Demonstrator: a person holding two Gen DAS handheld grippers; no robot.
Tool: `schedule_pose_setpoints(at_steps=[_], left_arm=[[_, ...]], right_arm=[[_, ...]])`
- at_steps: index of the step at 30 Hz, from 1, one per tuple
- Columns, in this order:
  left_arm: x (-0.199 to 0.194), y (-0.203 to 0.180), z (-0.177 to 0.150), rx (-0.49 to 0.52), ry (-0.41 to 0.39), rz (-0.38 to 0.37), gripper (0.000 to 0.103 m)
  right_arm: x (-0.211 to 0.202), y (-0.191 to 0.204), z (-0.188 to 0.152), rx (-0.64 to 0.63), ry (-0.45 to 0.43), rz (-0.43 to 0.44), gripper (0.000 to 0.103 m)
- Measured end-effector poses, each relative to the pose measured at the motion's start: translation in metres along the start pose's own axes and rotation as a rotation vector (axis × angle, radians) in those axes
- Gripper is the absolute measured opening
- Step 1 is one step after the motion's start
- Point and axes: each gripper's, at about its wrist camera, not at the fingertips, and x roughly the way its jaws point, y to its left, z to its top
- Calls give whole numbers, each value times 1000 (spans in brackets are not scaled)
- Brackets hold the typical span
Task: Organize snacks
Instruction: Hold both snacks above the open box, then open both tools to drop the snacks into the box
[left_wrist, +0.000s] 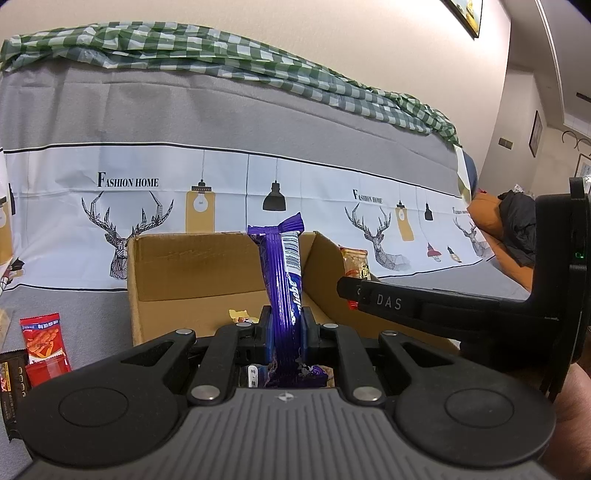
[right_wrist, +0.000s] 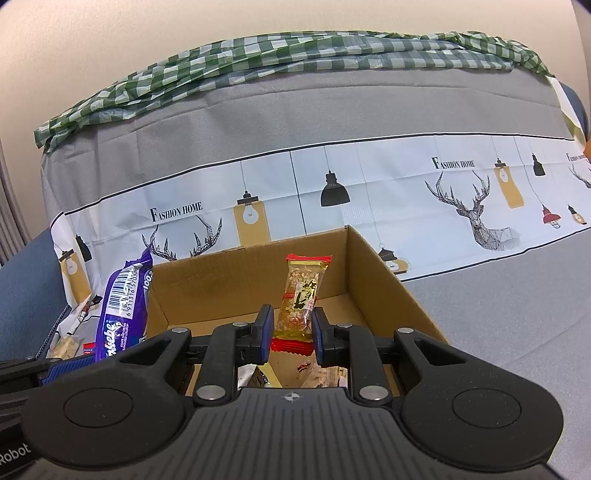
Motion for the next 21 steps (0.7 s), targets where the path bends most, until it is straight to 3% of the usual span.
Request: schedule_pose_setpoints(at_steps=[21], left_arm=[[1,-4,0,-3,2,-19,14]], right_arm=[[0,-1,1,0,-6,-2,23]])
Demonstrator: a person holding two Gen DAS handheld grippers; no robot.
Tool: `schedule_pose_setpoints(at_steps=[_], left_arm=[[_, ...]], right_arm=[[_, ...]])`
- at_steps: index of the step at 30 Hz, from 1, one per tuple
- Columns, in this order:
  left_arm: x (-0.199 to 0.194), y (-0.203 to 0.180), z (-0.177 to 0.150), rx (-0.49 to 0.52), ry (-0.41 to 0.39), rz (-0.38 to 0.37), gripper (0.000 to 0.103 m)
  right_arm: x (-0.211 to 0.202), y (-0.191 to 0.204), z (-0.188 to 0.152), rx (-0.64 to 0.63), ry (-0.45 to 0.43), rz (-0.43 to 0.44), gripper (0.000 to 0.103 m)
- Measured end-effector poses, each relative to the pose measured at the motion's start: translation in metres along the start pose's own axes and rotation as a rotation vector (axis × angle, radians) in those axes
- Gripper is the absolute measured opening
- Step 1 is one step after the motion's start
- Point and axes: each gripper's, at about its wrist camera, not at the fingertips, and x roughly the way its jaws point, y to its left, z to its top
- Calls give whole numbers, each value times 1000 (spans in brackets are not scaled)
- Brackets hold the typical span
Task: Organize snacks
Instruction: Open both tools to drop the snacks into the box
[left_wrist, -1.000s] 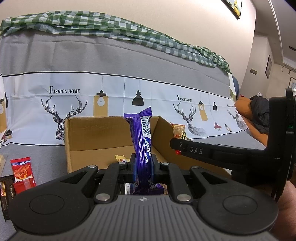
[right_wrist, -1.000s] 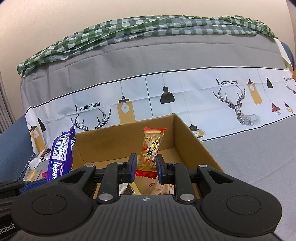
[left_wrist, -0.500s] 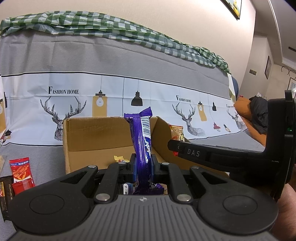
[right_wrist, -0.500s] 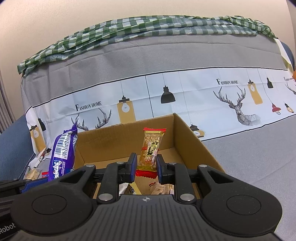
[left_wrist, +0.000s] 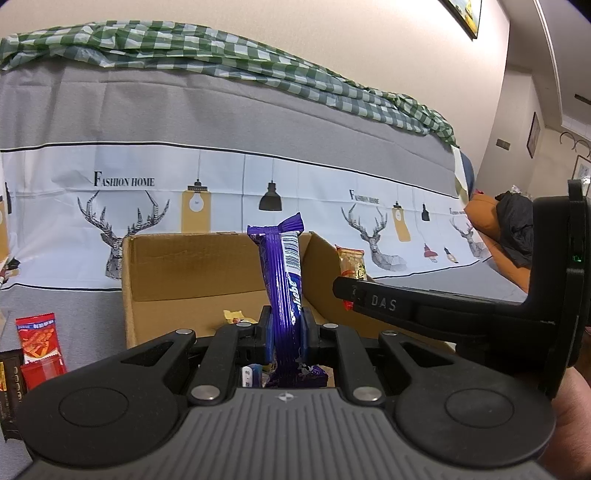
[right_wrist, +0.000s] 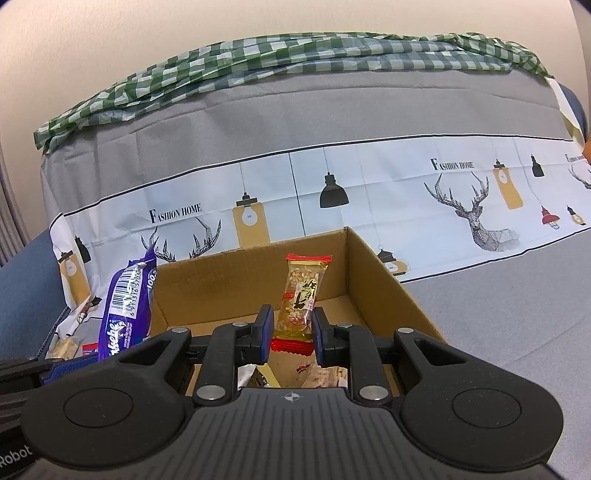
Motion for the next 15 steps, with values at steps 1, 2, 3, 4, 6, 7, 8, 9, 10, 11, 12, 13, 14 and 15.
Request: schedule_pose_setpoints(at_steps=[1,2,3,4,6,7,8,9,10,11,12,13,14,15], left_arm=[[1,0,0,1,9,-18,15],[2,-2,0,3,24,-31,22],[3,-3,-1,7,25,-27,39],[2,-3,-1,14,18,-14,46],[-1,-2,-1,22,5,8,47],[-2,2,-1,13,2,15,47],[-4,6,0,-4,0,22,47],[-5,11,0,-23,0,25,46],[-7,16,0,-42,1,29,45],[-9,21,0,-59,3,33,39],[-11,27,0,-78,6,39,33],[-13,33,1,-92,10,42,30],[-17,38,0,-106,15,47,30],[-21,42,0,-112,22,53,30]], right_arm=[[0,0,0,2,0,-3,23],[0,-1,0,5,1,-9,24],[0,-1,1,9,0,-22,29],[0,-1,1,13,-3,-40,35],[0,-3,3,32,-13,-62,47],[-1,-5,4,43,-16,-66,47],[-1,-5,4,50,-18,-71,49],[-1,-4,6,57,-20,-76,50],[-1,-3,6,61,-24,-79,50],[-2,-2,6,64,-29,-83,51],[-2,0,6,67,-32,-84,51],[-3,2,6,71,-32,-84,51],[-3,4,6,77,-31,-84,52],[-3,8,6,83,-32,-83,52]])
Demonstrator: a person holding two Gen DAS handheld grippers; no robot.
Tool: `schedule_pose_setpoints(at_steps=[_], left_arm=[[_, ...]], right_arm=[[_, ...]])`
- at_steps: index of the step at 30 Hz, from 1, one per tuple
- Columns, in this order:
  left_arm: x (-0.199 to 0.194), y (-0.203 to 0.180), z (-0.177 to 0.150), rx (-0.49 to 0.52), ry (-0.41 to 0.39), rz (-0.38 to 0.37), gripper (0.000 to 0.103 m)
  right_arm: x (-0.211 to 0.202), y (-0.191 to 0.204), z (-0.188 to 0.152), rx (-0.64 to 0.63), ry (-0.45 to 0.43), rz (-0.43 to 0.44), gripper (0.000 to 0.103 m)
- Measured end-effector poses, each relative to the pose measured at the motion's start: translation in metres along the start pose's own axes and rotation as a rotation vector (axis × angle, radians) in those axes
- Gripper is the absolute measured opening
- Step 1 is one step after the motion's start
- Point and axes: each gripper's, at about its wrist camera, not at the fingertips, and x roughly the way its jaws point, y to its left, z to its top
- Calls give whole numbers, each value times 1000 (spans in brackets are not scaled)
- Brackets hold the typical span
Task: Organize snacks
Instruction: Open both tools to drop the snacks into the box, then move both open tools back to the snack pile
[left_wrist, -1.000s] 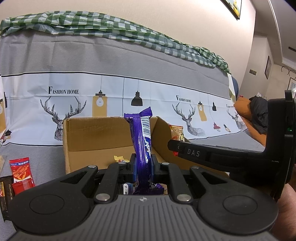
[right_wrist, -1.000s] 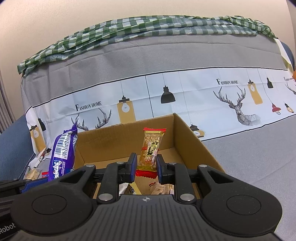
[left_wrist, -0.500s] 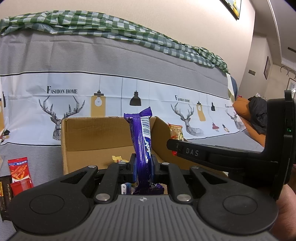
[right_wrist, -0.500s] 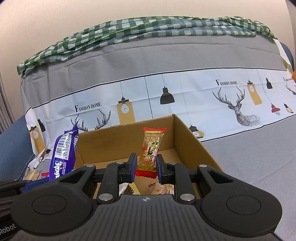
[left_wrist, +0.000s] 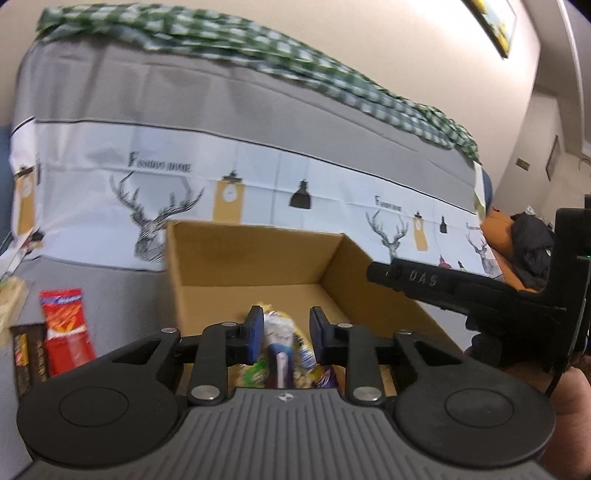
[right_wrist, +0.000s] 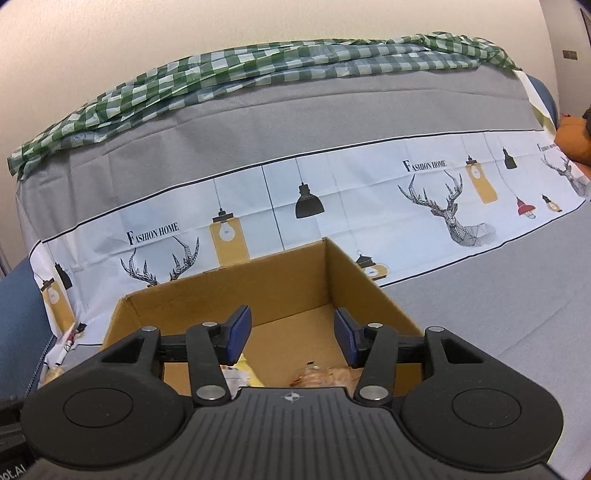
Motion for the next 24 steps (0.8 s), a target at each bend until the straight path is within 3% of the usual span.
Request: schedule_pose_setpoints(at_steps=[5,9,11,14,16,20,24], left_arm=[[-29,31,4,-11,82,7,30],[-48,71,23,33,107,81,30],[-58,103,25,-10,96,126,30],[-65,150,4,-138,117,165,29],[-62,171,-3,-209,203,231,23],[-59,196,-4,-294,220,267,23],[-49,210,-2,-375,230,278,23]], right_arm=[[-5,23,-5,-2,-21,38,52],[-13,52,-13,-11,-41,96,52],[-18,67,-18,-18,-47,141,49],[-24,93,-26,-39,-49,233,33],[-26,111,-33,-76,-43,284,31],[-23,149,-52,-134,31,383,31],[-12,187,-72,-223,111,419,32]])
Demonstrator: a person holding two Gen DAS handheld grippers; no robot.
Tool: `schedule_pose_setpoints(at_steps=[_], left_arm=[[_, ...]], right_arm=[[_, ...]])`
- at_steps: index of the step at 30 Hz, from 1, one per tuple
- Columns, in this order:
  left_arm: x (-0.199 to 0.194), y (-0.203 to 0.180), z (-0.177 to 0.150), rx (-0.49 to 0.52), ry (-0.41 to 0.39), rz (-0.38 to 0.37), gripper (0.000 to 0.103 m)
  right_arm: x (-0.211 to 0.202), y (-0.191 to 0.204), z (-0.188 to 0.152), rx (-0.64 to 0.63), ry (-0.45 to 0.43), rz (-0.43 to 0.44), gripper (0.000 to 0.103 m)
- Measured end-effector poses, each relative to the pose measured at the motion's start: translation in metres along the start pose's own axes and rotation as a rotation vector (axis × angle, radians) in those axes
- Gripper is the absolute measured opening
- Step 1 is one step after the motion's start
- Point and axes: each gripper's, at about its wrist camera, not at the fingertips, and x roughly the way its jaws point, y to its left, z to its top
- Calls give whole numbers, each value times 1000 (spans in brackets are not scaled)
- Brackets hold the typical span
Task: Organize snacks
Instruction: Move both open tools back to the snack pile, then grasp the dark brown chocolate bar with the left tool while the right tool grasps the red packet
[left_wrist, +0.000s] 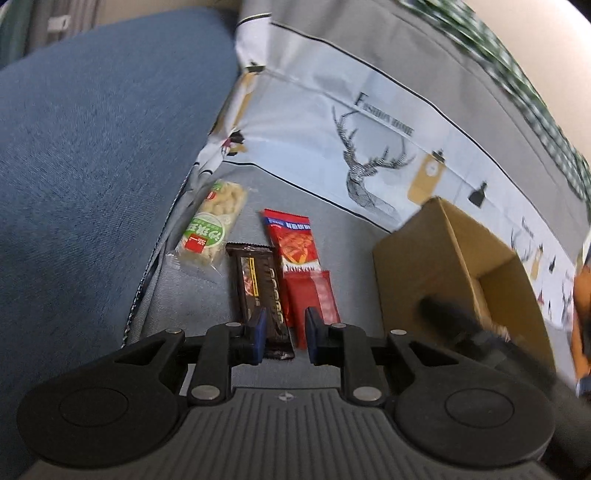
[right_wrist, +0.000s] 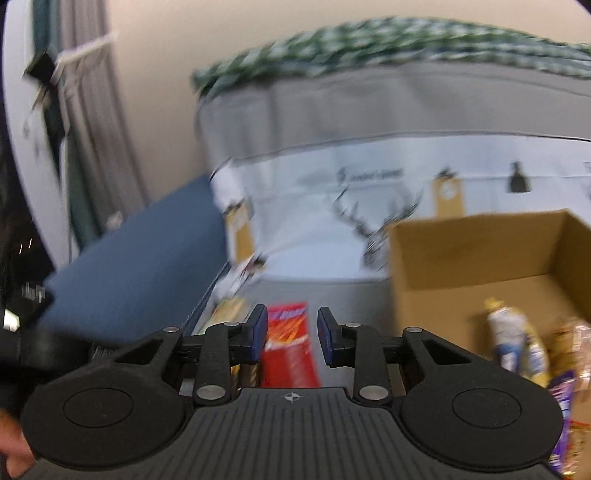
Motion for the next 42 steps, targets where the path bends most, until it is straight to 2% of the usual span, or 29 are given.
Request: schedule_pose_setpoints(at_steps=[3,7,9,11,15,19,21,24,28,31,33,35,39,40,41,42], left_arm=[[13,0,7,-30,18,24,23],[24,6,9,-53,35,52,23],[28,10,9,-73,44,55,24],[30,13,10,-88,47,57,24],[33,16,12,-108,45,55,25],[38,18,13,-112,57,62,28],[40,18,13,-107,63,62,33],[45,18,14,-112,72,55,36],[56,15,15,-104,93,64,43],[68,10,16,-72,110,89,53],[77,5,16,-41,114,116,63],[87,-1,15,2,131,142,65],[103,-10,7,102,162,193,62],[104,-14,5,141,156,217,58],[103,-16,4,167,153,229,48],[102,-16,2,185,151,235,42]], right_arm=[[25,16,-7,-38,89,-7,41],[53,26,-14,-96,148,-73,48],[68,25,-16,-89,180,-87,62],[84,21,-20,-64,239,-89,68],[110,17,-29,-63,303,-106,71],[126,18,-37,-93,347,-111,69],[129,15,-39,-86,363,-104,53],[124,14,-40,-100,343,-101,47],[113,11,-37,-110,298,-121,45],[103,9,-37,-92,302,-118,45],[98,12,-38,-89,312,-124,45],[95,15,-40,-85,328,-127,45],[90,22,-45,-63,362,-136,45],[89,22,-47,-57,370,-138,45],[89,23,-50,-52,380,-141,45],[88,24,-52,-48,390,-144,45]])
